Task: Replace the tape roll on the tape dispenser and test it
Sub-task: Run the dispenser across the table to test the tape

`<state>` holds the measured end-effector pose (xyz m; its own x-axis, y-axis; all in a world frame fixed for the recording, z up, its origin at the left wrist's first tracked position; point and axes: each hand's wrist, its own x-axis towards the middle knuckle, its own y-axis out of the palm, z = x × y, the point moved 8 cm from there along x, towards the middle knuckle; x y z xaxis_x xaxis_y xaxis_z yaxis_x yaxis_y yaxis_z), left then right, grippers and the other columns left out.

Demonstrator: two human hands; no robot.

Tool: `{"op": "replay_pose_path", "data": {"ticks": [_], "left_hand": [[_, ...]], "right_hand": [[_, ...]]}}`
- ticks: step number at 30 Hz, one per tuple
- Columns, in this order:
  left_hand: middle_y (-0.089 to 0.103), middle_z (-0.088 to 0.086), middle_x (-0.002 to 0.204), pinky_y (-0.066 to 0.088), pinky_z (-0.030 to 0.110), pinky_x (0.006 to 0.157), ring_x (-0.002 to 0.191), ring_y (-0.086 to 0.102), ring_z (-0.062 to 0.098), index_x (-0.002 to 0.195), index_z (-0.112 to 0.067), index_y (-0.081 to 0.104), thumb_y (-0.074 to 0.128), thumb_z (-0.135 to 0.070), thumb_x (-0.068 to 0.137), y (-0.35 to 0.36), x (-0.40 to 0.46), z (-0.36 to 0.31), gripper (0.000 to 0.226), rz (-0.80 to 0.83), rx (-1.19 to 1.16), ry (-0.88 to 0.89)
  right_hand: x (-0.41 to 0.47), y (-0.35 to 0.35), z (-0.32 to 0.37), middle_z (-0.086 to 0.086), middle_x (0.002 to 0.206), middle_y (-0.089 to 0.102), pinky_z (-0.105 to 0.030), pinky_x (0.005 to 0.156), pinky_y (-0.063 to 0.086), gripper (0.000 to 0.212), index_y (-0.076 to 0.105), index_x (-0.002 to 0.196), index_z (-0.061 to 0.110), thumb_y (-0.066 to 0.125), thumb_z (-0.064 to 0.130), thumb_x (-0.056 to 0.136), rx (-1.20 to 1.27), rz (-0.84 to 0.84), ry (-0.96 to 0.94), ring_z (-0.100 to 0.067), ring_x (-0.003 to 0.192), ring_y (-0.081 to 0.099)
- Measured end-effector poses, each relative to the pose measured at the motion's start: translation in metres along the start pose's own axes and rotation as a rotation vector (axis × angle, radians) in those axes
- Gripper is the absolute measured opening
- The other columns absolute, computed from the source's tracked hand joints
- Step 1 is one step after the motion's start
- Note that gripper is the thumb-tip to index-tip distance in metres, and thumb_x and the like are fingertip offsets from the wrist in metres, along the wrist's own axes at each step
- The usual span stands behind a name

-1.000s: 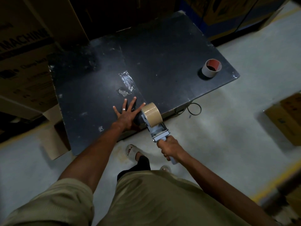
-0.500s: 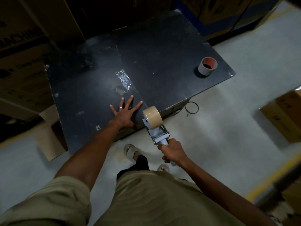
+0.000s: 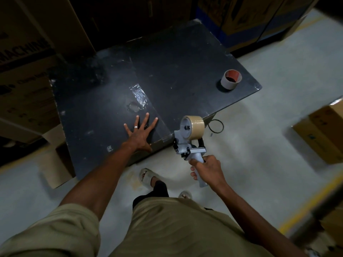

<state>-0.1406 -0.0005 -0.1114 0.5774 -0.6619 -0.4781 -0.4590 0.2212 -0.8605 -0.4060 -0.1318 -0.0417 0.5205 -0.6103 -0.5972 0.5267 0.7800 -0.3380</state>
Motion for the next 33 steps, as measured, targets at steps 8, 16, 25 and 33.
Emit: {"op": "replay_pose_path", "data": {"ticks": [8, 16, 25, 33], "left_hand": [[0.006, -0.007, 0.164, 0.001, 0.059, 0.118, 0.151, 0.001, 0.02, 0.155, -0.033, 0.006, 0.073, -0.046, 0.064, -0.015, -0.022, -0.018, 0.113, -0.352, -0.426, 0.039], [0.043, -0.006, 0.15, 0.032, 0.04, 0.116, 0.14, 0.039, 0.014, 0.145, -0.025, 0.043, 0.05, -0.013, 0.095, -0.019, -0.044, -0.096, 0.052, -0.364, -1.48, -0.015], [0.064, 0.001, 0.132, 0.045, 0.049, 0.107, 0.123, 0.059, 0.02, 0.131, -0.024, 0.059, 0.056, -0.008, 0.093, -0.013, -0.04, -0.097, 0.041, -0.364, -1.708, -0.103], [0.064, 0.001, 0.131, 0.048, 0.045, 0.105, 0.118, 0.062, 0.017, 0.13, -0.023, 0.059, 0.059, 0.001, 0.089, -0.012, -0.047, -0.096, 0.048, -0.352, -1.752, -0.137]], "right_hand": [[0.003, -0.003, 0.023, -0.017, 0.072, 0.066, -0.028, 0.049, 0.051, 0.021, 0.07, 0.089, -0.005, 0.071, 0.016, 0.09, 0.384, 0.116, 0.09, -0.022, 0.055, 0.061], [-0.005, 0.0, 0.056, -0.016, 0.072, 0.059, -0.027, 0.047, 0.045, 0.015, 0.064, 0.088, -0.002, 0.066, 0.012, 0.092, 0.541, 0.22, 0.133, -0.021, 0.053, 0.053], [-0.004, -0.006, 0.06, -0.012, 0.07, 0.056, -0.025, 0.046, 0.044, 0.017, 0.061, 0.093, -0.004, 0.063, 0.013, 0.093, 0.611, 0.263, 0.201, -0.019, 0.054, 0.052], [0.001, -0.007, 0.063, -0.013, 0.073, 0.059, -0.026, 0.047, 0.046, 0.018, 0.063, 0.093, -0.003, 0.064, 0.015, 0.092, 0.604, 0.269, 0.197, -0.019, 0.055, 0.054]]}}
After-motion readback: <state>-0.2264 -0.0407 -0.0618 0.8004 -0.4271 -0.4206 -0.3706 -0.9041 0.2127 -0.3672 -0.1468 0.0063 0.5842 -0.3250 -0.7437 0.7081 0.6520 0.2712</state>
